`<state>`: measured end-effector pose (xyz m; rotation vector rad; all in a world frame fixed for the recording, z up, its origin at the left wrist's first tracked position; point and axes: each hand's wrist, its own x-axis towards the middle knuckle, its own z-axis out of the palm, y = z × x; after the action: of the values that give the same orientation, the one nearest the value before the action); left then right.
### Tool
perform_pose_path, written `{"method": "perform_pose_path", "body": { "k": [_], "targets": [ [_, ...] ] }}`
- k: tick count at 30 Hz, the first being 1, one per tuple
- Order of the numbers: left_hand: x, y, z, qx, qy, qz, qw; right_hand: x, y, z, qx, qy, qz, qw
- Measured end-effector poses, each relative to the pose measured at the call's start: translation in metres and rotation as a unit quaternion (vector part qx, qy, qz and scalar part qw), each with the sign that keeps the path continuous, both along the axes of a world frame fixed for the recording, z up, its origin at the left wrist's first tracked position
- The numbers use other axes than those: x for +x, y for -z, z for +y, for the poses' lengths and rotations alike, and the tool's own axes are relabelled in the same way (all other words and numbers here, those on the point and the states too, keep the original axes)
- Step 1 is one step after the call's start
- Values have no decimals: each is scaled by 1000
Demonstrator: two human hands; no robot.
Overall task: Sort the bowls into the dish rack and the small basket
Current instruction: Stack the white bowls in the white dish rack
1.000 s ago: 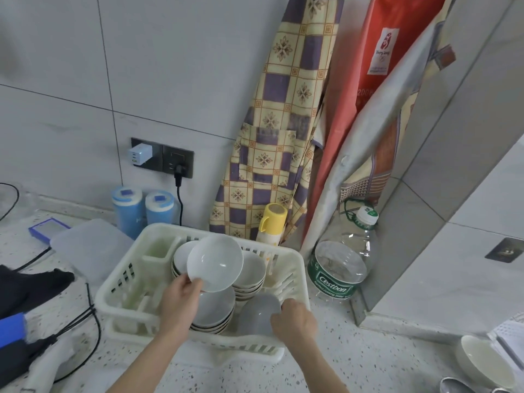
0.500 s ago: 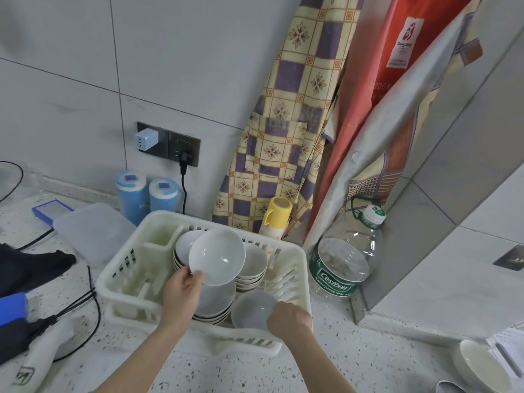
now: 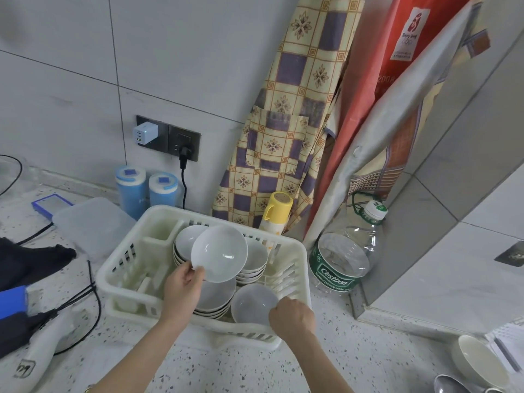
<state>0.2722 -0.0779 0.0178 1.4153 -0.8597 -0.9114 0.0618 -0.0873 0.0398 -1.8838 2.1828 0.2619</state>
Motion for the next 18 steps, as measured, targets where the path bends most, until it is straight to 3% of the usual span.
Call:
{"method": "perform_pose_path", "body": {
  "k": [5, 10, 13, 16, 18],
  "targets": [
    [2, 1, -2, 11, -6, 5, 1000, 2, -2, 0, -4, -26, 4, 1000],
    [4, -1, -5, 37, -18, 6, 999, 1, 7, 15, -152, -3, -77, 985],
    [2, -9, -6, 45, -14, -7, 999, -10, 6, 14, -212, 37, -227, 950],
    [-7, -22, -8, 64, 24, -38, 997, -22, -2, 12, -233, 115, -422, 869],
    [-18, -30, -9, 80, 60, -62, 993, -25, -4, 14, -218, 137, -469, 845]
  ]
}}
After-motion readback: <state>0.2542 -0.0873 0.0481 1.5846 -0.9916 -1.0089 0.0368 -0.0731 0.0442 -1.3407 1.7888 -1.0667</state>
